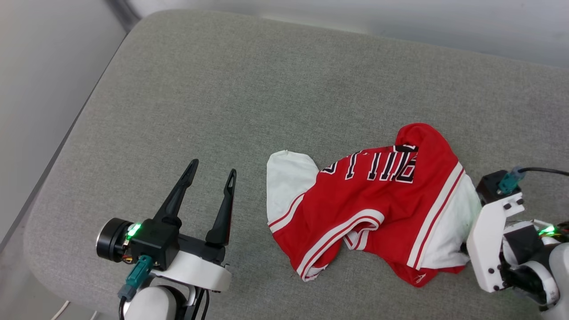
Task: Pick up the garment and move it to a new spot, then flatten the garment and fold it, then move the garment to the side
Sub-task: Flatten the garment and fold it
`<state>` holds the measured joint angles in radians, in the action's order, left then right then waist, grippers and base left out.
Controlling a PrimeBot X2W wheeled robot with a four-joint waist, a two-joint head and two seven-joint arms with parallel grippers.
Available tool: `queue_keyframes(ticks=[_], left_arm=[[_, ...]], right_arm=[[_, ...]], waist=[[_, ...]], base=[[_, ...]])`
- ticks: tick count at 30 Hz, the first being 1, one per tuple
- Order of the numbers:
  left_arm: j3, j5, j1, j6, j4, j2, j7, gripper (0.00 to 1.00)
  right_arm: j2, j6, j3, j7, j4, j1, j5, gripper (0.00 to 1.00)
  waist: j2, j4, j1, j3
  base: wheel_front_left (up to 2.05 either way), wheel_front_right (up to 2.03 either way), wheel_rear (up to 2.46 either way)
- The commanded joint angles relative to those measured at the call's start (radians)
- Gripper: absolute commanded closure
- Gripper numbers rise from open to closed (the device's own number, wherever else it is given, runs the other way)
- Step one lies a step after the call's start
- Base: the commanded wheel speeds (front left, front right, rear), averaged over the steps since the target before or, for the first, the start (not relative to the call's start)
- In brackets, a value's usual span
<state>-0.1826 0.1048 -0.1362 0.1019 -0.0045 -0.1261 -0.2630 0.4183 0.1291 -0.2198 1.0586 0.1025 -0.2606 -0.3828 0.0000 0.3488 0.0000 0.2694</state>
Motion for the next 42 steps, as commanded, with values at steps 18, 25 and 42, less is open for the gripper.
queue_keyframes(ticks=[18,25,42], left_arm=[[0.042,-0.020,0.044,0.016,0.010,-0.010,-0.003,0.00],[0.054,-0.019,0.051,0.018,0.006,-0.009,-0.003,0.00],[0.076,-0.006,0.063,0.022,0.027,-0.013,-0.003,0.00]], right_arm=[[0.135,0.001,0.064,-0.093,0.033,0.141,0.002,1.00],[0.201,0.001,0.161,-0.124,0.017,0.181,0.048,1.00],[0.045,0.001,0.314,-0.445,0.040,0.155,0.146,0.00]], waist=[[0.0000,-0.141,0.0000,-0.106],[0.0000,-0.173,0.0000,-0.114],[0.0000,-0.234,0.0000,-0.140]], base=[[0.00,0.00,0.00],[0.00,0.00,0.00],[0.00,0.00,0.00]])
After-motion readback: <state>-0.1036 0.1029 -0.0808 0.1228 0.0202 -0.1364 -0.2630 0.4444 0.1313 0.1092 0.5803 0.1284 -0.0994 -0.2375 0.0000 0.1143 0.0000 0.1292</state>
